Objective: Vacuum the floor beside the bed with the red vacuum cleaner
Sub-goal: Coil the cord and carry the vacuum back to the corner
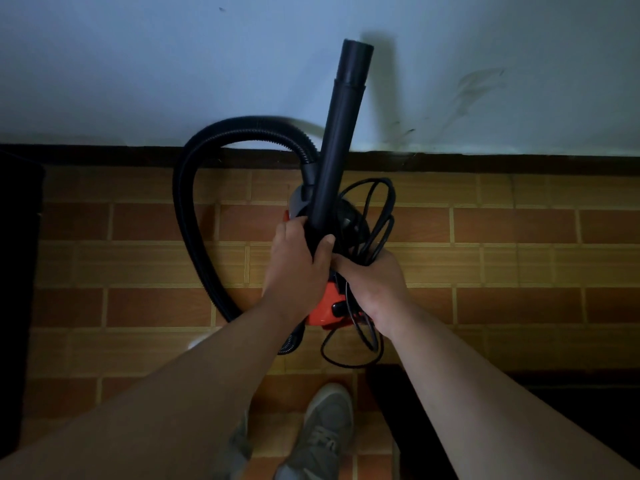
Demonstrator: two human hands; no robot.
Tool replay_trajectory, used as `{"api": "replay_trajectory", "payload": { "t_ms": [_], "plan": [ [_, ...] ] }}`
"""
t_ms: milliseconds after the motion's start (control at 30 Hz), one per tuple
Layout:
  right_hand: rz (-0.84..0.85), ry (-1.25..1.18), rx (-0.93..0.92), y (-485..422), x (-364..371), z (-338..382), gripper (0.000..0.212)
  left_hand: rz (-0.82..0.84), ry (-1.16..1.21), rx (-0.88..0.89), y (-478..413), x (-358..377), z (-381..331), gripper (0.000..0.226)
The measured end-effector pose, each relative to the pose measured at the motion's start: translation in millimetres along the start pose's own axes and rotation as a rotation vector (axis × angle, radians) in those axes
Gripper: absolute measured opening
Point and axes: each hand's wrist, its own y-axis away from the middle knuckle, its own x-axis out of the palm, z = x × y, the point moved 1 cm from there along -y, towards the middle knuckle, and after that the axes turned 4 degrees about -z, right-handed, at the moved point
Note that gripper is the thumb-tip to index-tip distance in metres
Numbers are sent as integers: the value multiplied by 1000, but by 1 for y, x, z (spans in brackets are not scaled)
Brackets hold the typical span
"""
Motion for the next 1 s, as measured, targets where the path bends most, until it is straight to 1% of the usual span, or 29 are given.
{"api": "replay_trajectory", "payload": {
  "t_ms": [167, 267, 467, 667, 800, 1000],
  "plan": [
    [41, 71, -15, -5, -2, -1, 22, -32, 16, -75, -2, 0, -2, 43],
    [55, 109, -17, -7, 6, -2, 18, -20, 36, -83, -3, -2, -1, 43],
    [9, 119, -81, -10, 11, -3, 21, 5, 13, -81, -7, -7, 13, 42],
    [-47, 125, -63, -12, 20, -7, 23, 12, 0, -80, -6, -9, 31, 39],
    [-58, 113, -48, -12, 21, -8, 28, 5, 1, -88, -10, -10, 37, 42],
    [-79, 101, -49, -10, 22, -11, 30, 2, 12, -113, -16, -9, 47, 40]
  ]
}}
